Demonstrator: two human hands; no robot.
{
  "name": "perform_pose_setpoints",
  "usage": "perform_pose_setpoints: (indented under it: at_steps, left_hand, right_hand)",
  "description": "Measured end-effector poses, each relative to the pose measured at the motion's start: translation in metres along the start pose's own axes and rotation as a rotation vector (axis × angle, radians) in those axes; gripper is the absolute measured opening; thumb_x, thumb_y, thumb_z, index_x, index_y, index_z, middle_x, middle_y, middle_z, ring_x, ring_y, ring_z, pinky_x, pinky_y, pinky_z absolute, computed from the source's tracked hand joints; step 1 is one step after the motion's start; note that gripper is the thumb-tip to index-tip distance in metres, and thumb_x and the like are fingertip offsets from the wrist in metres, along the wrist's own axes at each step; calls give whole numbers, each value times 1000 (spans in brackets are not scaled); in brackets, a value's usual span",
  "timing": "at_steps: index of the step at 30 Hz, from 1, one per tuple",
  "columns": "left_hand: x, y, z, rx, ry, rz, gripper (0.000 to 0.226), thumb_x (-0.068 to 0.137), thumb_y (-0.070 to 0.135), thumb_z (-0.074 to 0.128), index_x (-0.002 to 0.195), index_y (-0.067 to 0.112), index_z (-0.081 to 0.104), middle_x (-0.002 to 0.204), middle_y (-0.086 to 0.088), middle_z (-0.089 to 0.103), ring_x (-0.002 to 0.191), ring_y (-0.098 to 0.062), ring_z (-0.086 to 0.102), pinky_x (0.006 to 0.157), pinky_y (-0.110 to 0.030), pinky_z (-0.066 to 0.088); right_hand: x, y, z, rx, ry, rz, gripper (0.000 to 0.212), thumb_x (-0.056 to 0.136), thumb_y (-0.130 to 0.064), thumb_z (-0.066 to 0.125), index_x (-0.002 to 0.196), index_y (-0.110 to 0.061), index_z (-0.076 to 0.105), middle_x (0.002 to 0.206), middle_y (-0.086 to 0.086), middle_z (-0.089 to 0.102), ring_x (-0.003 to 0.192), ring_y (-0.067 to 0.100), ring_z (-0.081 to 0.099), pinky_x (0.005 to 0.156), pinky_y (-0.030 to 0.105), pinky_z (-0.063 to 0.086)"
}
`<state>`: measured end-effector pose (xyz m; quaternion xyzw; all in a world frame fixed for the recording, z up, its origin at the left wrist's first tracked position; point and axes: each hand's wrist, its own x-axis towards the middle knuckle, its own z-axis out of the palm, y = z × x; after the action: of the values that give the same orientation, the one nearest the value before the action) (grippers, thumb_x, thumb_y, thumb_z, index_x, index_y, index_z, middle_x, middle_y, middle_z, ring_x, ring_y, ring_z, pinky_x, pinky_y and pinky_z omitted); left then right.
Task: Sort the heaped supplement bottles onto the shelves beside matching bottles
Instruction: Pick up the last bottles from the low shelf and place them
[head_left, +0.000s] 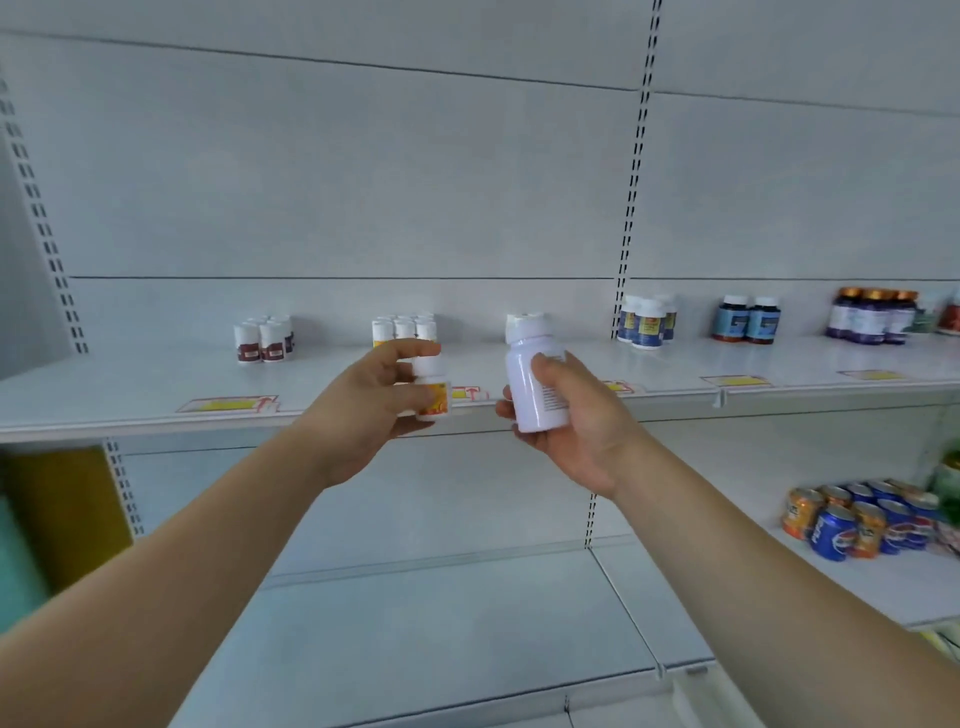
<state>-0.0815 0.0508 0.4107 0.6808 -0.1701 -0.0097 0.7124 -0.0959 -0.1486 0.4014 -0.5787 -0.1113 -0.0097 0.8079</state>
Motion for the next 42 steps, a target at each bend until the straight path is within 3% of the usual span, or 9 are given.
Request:
perform_pose_setpoints:
  at_steps: [3, 6, 7, 12, 19, 25, 33, 37, 42]
  left_hand:
    - [28, 1, -36, 276, 113, 60, 38, 83, -2, 64, 104, 29, 58, 102, -1, 62, 83, -22, 64, 88, -38, 52]
    - [62, -5, -67, 593, 151, 45, 40, 82, 6, 68, 114, 26, 54, 105, 1, 59, 72, -12, 59, 55, -16, 45]
    - [75, -9, -75, 680, 154, 30, 42, 82, 7, 69, 118, 23, 54, 108, 0, 57, 74, -13, 55, 52, -16, 41]
    - [130, -29, -95, 886, 143, 2, 50, 82, 15, 71, 126, 19, 48, 109, 0, 49, 87, -19, 49, 63, -25, 36]
    - [179, -49, -109, 1007, 178, -7, 49, 87, 23, 65, 130, 24, 42, 116, -7, 58, 90, -26, 55, 73, -28, 40]
    - [196, -56, -115, 1034, 237, -29, 51, 89, 25, 62, 133, 21, 38, 114, -7, 60, 94, -27, 57, 77, -33, 46]
    - [195, -52, -114, 978, 254, -34, 67, 85, 29, 68, 141, 21, 32, 131, -5, 50, 108, -25, 53, 83, -31, 42]
    - [183, -37, -93, 941, 247, 185, 55, 85, 29, 66, 134, 22, 42, 132, -3, 45, 112, -20, 50, 87, -30, 42]
    - [162, -22, -20, 627, -24, 68, 57, 82, 35, 69, 132, 24, 44, 120, 6, 52, 99, -12, 56, 75, -25, 44]
  right_hand:
    - [40, 4, 8, -130, -7, -50, 15, 95, -14, 50, 102, -24, 59, 90, -1, 63, 78, 14, 60, 65, 28, 49]
    - [83, 11, 15, -269, 26, -69, 17, 91, -11, 58, 103, -23, 61, 95, 0, 63, 82, 16, 61, 76, 37, 52]
    - [97, 14, 16, -319, 47, -69, 20, 89, -11, 60, 105, -22, 60, 98, 2, 63, 83, 17, 62, 75, 37, 52]
    - [155, 28, 16, -476, 59, -23, 34, 86, -11, 63, 116, -24, 55, 121, 8, 60, 105, 25, 62, 89, 40, 54]
    - [200, 38, 12, -740, -2, -41, 61, 66, -31, 62, 125, -37, 49, 120, -5, 60, 110, 19, 59, 97, 46, 49]
    - [213, 40, 10, -894, -9, -87, 56, 81, -27, 72, 131, -25, 46, 115, -5, 56, 100, 13, 57, 84, 30, 49]
    - [214, 37, 9, -912, 50, -55, 60, 83, -31, 70, 135, -30, 40, 114, -3, 55, 104, 18, 56, 90, 37, 49]
    - [203, 30, 4, -702, 129, -42, 49, 87, -23, 62, 131, -33, 43, 113, 0, 59, 105, 22, 61, 90, 42, 52]
    - [170, 1, -11, -334, 211, -60, 25, 93, -10, 41, 108, -26, 54, 95, 3, 62, 85, 19, 61, 73, 35, 51]
